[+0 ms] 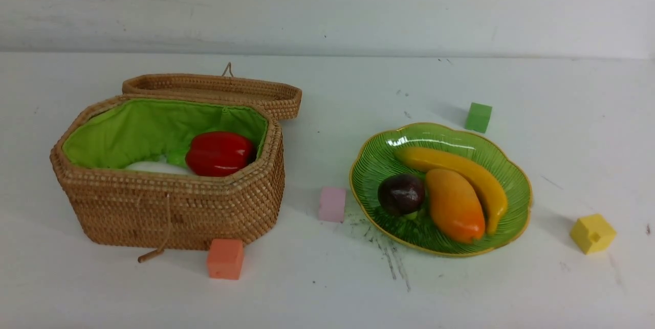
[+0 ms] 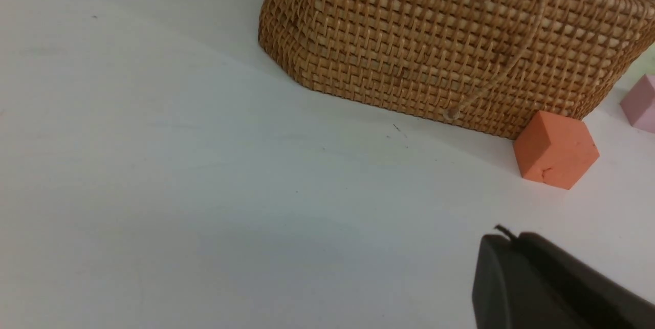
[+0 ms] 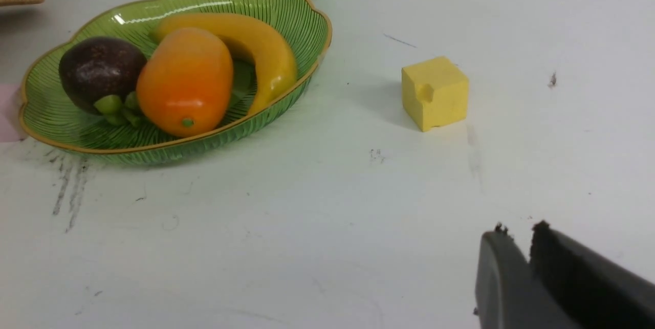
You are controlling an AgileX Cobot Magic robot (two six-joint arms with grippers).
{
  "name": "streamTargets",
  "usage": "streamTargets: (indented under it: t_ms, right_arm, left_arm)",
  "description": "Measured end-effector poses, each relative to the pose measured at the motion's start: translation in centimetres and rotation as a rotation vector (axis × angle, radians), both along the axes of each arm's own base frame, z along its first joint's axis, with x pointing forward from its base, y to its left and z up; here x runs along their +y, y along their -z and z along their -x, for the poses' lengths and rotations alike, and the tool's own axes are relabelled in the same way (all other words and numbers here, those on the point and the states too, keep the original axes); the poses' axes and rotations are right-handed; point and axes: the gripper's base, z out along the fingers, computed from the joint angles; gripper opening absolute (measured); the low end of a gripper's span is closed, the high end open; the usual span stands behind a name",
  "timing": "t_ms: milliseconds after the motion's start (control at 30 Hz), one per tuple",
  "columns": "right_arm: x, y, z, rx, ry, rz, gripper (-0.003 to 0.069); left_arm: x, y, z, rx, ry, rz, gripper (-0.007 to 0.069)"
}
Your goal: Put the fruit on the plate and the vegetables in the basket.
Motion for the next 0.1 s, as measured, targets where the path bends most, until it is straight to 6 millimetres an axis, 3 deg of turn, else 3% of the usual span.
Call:
streamTargets:
  t_ms: [100]
  right_arm:
    - [0.0, 0.0, 0.0, 0.0, 0.0, 0.0, 0.0096]
  left_arm:
    - [0.0, 0.0, 0.0, 0.0, 0.0, 0.0, -0.0007]
